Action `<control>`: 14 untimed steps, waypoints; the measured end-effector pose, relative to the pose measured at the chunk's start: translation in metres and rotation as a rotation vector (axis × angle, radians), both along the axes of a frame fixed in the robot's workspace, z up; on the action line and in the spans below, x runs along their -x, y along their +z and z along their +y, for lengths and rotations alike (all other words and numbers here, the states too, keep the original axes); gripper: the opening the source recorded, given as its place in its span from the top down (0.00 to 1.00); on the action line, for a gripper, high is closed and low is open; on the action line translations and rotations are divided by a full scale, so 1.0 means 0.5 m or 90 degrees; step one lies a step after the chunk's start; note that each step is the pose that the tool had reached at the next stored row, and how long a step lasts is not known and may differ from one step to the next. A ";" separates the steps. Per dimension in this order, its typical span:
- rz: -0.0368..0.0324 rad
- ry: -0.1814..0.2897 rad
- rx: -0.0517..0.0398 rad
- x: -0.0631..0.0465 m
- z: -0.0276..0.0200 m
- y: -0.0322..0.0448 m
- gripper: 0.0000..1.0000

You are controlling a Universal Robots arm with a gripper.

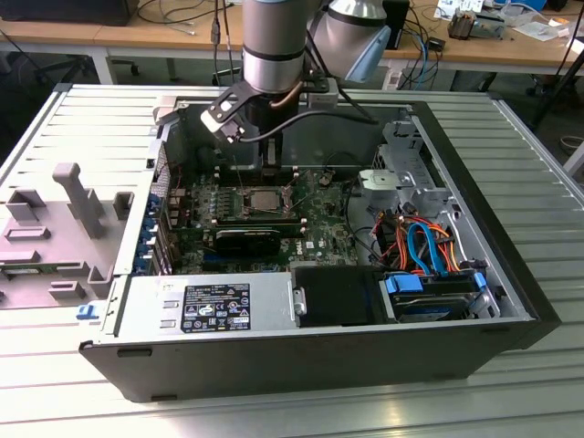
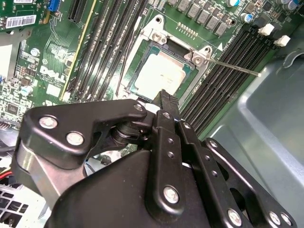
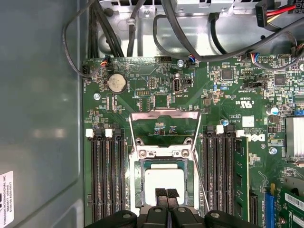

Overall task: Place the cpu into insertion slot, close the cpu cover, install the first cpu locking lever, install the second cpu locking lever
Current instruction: 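Close the cpu cover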

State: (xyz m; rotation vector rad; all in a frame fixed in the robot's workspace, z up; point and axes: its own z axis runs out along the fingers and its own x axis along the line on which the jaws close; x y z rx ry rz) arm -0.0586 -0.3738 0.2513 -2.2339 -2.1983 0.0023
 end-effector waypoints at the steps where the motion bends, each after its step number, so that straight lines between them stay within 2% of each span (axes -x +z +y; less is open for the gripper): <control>1: 0.0000 0.000 0.0000 0.000 0.0000 0.001 0.89; 14: 0.0000 0.000 0.0000 -0.001 0.0000 0.008 0.89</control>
